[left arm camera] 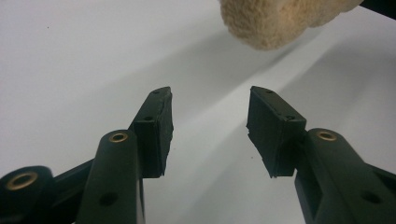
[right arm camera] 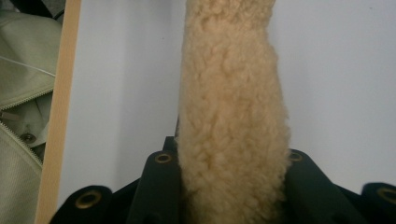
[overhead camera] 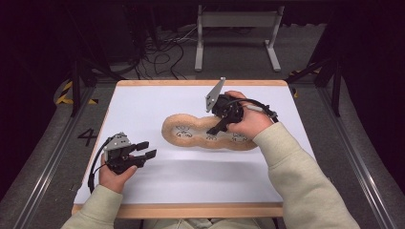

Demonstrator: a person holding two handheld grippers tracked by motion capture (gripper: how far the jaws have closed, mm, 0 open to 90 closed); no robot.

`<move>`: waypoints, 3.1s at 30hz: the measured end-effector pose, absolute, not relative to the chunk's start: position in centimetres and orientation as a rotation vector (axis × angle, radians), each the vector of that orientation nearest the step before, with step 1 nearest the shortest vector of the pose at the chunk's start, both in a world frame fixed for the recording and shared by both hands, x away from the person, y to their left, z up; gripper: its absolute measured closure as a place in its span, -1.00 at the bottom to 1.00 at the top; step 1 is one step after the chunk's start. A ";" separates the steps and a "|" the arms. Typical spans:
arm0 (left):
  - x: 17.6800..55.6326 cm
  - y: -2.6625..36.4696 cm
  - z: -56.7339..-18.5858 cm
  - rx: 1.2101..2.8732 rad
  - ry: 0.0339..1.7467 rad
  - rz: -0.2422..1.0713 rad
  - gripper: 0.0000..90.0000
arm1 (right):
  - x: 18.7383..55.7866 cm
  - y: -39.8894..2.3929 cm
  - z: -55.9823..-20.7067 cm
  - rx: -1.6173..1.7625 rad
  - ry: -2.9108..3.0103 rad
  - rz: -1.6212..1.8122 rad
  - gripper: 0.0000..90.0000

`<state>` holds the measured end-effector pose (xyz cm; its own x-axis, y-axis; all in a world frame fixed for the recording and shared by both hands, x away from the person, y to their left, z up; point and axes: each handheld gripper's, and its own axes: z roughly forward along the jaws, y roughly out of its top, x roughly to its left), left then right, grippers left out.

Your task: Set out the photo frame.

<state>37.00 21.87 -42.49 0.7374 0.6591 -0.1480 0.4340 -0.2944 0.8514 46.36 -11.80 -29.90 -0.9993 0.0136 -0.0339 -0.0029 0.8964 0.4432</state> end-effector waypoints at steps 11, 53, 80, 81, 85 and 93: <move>37.2 21.8 -42.5 1.936 0.831 0.280 0.14 | 47.5 -11.5 -31.7 -0.018 3.057 0.707 0.61; 37.4 21.7 -42.8 1.942 0.848 0.272 0.14 | 48.8 -12.0 -36.1 -0.036 3.123 0.665 0.57; 37.5 21.7 -42.9 1.946 0.852 0.276 0.09 | 49.1 -12.4 -35.6 0.247 2.913 0.740 -0.54; 37.6 21.7 -42.9 1.944 0.855 0.275 0.07 | 48.9 -12.5 -35.5 0.249 2.907 0.749 -0.55; 37.6 21.8 -43.0 1.937 0.865 0.287 0.02 | 48.3 -12.6 -34.6 0.228 2.859 0.781 -0.56; 37.2 21.7 -42.6 1.933 0.846 0.291 -0.01 | 46.1 -14.1 -32.4 0.273 2.768 0.816 -0.58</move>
